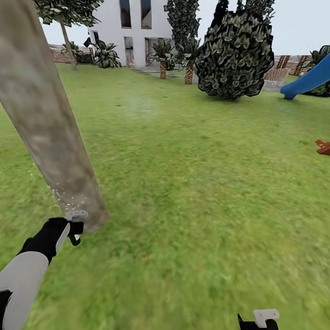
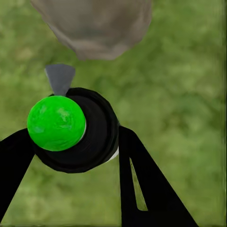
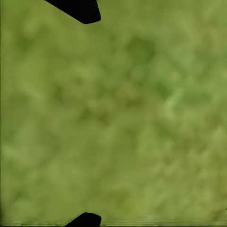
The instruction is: In the garden, pick up the pesticide atomizer on the floor and spray pesticide onto both trees until each tree trunk is fully covered.
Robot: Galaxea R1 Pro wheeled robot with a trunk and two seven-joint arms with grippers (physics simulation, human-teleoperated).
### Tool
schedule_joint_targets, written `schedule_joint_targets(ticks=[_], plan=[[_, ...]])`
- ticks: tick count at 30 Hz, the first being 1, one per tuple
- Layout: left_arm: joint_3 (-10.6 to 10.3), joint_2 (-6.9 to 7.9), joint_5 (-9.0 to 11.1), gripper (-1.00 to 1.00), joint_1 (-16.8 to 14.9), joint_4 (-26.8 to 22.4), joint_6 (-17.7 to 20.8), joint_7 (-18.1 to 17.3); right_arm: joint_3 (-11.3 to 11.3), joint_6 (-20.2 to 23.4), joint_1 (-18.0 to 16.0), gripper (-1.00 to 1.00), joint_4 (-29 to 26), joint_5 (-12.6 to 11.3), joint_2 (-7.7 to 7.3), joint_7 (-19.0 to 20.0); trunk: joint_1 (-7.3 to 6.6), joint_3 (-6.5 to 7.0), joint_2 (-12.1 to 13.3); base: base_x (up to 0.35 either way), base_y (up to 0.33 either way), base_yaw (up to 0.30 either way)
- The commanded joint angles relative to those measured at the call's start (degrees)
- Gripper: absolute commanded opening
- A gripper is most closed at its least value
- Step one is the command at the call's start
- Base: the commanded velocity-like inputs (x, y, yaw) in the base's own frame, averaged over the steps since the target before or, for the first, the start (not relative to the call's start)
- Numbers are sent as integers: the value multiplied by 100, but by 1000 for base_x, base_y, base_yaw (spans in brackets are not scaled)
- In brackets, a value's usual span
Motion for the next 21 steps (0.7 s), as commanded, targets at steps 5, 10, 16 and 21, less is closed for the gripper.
schedule_joint_targets(ticks=[5, 10, 16, 21], plan=[[-8, 16, 3, -100, 51, -762, 679, 0, 0, 0, 0, 100, 0, 0, 0, 0, 0, 0, 0, 0, -275, 206], [-12, 7, 5, -100, 63, -968, 827, 4, 0, 0, 0, 100, 0, 0, 0, 0, 0, 0, 0, 133, -242, 277], [-6, 12, 5, -100, -2, -976, 836, 9, 0, 0, 0, 100, 0, 0, 0, 0, 0, 0, 0, 265, -171, 278], [-9, 16, 1, -100, 26, -1130, 954, 9, 0, 0, 0, 100, 0, 0, 0, 0, 0, 0, 0, 199, -79, 97]])
